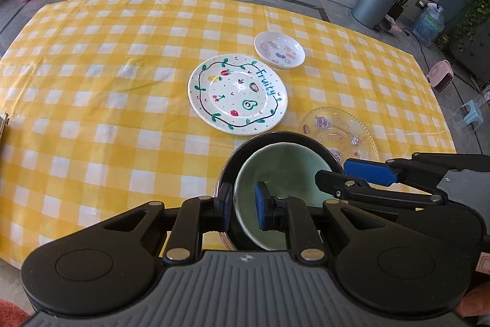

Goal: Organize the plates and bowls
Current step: 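Open both grippers and withdraw them from the green bowl rim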

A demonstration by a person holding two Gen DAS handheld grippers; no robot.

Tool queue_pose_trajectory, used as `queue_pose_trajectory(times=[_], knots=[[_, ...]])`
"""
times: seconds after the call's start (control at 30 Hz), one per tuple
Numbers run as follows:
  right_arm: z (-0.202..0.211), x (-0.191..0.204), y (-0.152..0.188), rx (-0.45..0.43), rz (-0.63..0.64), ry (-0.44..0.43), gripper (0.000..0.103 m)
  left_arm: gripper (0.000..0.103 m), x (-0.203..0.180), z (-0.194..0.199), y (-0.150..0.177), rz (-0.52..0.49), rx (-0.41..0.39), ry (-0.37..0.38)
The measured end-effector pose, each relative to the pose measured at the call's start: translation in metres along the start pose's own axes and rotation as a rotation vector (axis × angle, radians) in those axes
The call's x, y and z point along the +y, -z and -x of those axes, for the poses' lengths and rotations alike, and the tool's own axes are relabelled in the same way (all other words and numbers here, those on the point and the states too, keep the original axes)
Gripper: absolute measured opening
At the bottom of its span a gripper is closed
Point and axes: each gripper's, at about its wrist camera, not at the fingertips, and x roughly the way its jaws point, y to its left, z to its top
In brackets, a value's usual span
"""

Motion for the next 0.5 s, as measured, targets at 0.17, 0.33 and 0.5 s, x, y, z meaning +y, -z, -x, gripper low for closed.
queue_pose_trajectory(times=[0.17,0.33,0.5], knots=[[0.002,-0.009,0.005,-0.011,-0.027,-0.026,0.035,0.018,-0.001,0.000,0.002,-0.001,-0.020,-0.003],[0.009,-0.020,0.011,-0.040,-0.056,-0.034,0.043,0.021,-0.007,0.009,0.004,0.000,-0.070,0.022],[0.022,-0.037,0.019,-0.083,-0.082,-0.027,0.045,0.027,-0.022,0.022,0.007,0.005,-0.133,0.088]])
